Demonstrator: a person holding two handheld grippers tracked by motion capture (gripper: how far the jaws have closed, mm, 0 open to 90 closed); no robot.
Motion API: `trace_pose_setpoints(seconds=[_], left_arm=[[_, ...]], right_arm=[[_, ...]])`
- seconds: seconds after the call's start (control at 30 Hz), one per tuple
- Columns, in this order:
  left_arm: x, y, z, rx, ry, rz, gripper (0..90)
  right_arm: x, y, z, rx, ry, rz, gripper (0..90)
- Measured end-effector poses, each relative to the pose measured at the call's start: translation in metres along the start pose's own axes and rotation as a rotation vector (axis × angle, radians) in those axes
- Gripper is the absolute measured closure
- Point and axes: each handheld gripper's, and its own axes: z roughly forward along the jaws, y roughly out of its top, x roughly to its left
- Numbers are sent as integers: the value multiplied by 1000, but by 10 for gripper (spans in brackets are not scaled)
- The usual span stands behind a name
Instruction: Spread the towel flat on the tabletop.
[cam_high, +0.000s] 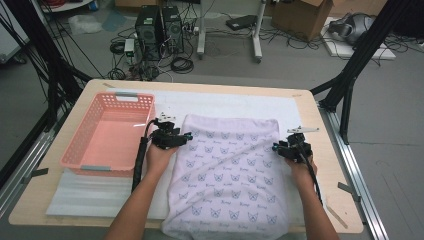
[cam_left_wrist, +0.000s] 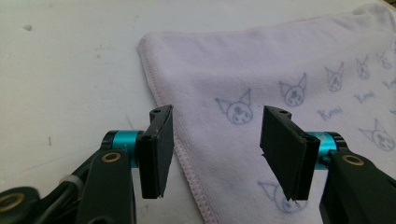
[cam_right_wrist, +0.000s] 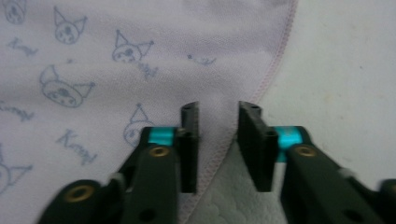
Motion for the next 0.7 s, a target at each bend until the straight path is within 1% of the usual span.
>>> trace_pose_setpoints(seconds=[0.03, 0.07, 0.13, 0.2, 0.23, 0.27, 0.33, 0.37, 0.4, 0.47, 0.5, 0.53, 0.57, 0.6, 0.63, 0.67, 0.7], left_arm=[[1, 0, 0, 6, 8, 6, 455], [2, -1, 0, 14, 17, 6, 461], [2, -2, 1, 33, 20, 5, 461], [1, -3, 2, 46, 19, 18, 461], [1, -3, 3, 49, 16, 17, 460], [0, -4, 3, 55, 17, 17, 460], [-1, -4, 5, 62, 15, 14, 457], [-1, -4, 5, 68, 14, 17, 457], [-2, -5, 7, 71, 18, 28, 458], [-6, -5, 7, 77, 34, 64, 476], [-8, -6, 7, 83, 29, 89, 568], [-12, -6, 6, 90, 41, 160, 723], [-15, -5, 6, 98, 48, 199, 857], [-16, -4, 7, 100, 66, 207, 860], [-15, -3, 7, 92, 110, 204, 865], [-12, -3, 5, 71, 142, 163, 866], [-7, -1, 5, 44, 161, 107, 867]], right_arm=[[-2, 1, 0, 6, 15, -15, 860], [-3, 2, 0, 12, 0, -24, 867], [-6, 4, -2, 16, -72, -44, 873], [-11, 3, -2, -5, -98, -21, 881], [-12, 3, -3, -16, -115, -11, 885], [-13, 3, -3, -25, -122, -7, 885], [-14, 3, -4, -38, -108, 7, 877], [-13, 3, -5, -40, -100, 3, 870], [-11, 3, -6, -50, -88, 2, 854], [-11, 3, -10, -71, -60, 12, 763], [-11, 2, -13, -80, -50, 16, 741], [-11, 2, -15, -85, -43, 19, 716], [-12, 0, -18, -92, -32, 24, 690], [-12, -1, -21, -98, -18, 34, 675], [-12, -3, -23, -96, 0, 36, 660], [-13, -5, -24, -91, 17, 41, 641], [-13, -7, -25, -85, 37, 38, 636]])
